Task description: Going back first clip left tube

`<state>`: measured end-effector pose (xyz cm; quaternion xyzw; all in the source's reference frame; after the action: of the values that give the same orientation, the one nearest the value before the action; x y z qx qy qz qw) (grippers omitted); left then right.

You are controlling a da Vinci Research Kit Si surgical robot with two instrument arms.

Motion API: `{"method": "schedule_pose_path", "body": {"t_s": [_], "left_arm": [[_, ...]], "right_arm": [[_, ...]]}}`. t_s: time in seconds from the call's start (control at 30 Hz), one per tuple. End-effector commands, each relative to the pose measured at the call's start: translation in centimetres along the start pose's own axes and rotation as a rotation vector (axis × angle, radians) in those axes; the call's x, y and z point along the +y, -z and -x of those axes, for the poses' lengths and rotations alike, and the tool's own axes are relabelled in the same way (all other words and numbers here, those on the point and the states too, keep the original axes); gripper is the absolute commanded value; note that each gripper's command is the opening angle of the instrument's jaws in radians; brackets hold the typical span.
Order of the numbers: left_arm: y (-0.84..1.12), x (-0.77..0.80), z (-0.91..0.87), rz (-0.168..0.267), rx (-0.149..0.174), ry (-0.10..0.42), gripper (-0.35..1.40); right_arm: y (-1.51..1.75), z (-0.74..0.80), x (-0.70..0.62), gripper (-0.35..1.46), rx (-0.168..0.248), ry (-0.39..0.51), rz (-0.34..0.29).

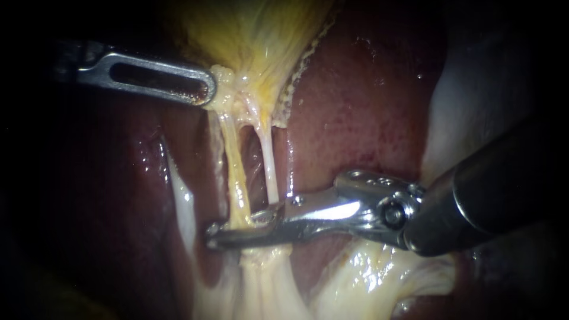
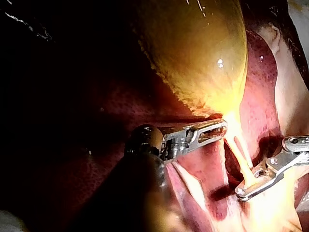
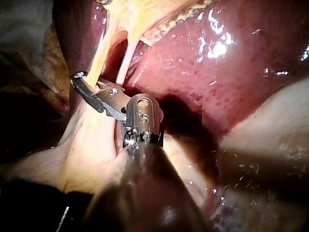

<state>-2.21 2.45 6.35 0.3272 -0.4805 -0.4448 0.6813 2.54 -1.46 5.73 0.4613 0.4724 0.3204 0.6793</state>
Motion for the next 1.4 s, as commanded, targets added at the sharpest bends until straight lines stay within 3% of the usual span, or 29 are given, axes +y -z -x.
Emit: {"method": "schedule_pose_path", "body": {"t_s": [0.03,0.07,0.2,0.27,0.3,0.4,0.47,0.63,0.83,1.17,1.4], "left_arm": [[0.00,0.00,0.00,-0.001,0.000,0.000,-0.35],[0.00,0.00,0.00,-0.001,0.000,0.000,-0.35],[0.00,0.00,0.00,-0.001,0.000,0.000,-0.35],[0.00,0.00,-0.01,-0.001,0.000,0.000,-0.35],[0.00,0.00,-0.01,-0.001,0.000,0.000,-0.35],[0.00,0.01,-0.01,-0.001,0.000,-0.001,-0.35],[0.00,0.00,-0.01,0.000,0.000,-0.001,-0.35],[0.00,0.00,-0.02,0.000,0.000,-0.001,-0.35],[0.01,0.00,-0.02,-0.001,0.000,-0.001,-0.35],[0.01,0.01,-0.03,-0.001,0.000,-0.001,-0.35],[0.00,0.02,-0.04,0.000,0.000,-0.002,-0.35]], "right_arm": [[0.00,-0.01,0.01,-0.35,0.001,0.000,0.001],[-0.01,-0.01,0.02,-0.35,0.001,0.000,0.002],[-0.11,-0.02,0.07,0.38,-0.018,0.190,0.016],[-0.15,-0.04,0.09,0.45,-0.035,0.250,0.062],[-0.16,-0.04,0.10,0.49,-0.045,0.293,0.113],[-0.12,-0.03,0.10,0.50,-0.082,0.391,0.226],[-0.05,-0.01,0.09,0.50,-0.100,0.446,0.256],[0.24,-0.04,0.00,0.50,-0.109,0.610,0.288],[0.67,-0.19,-0.16,0.50,-0.117,0.720,0.313],[1.28,-0.36,-0.47,0.50,-0.111,0.738,0.366],[1.52,-0.37,-0.51,0.50,-0.111,0.743,0.385]]}}
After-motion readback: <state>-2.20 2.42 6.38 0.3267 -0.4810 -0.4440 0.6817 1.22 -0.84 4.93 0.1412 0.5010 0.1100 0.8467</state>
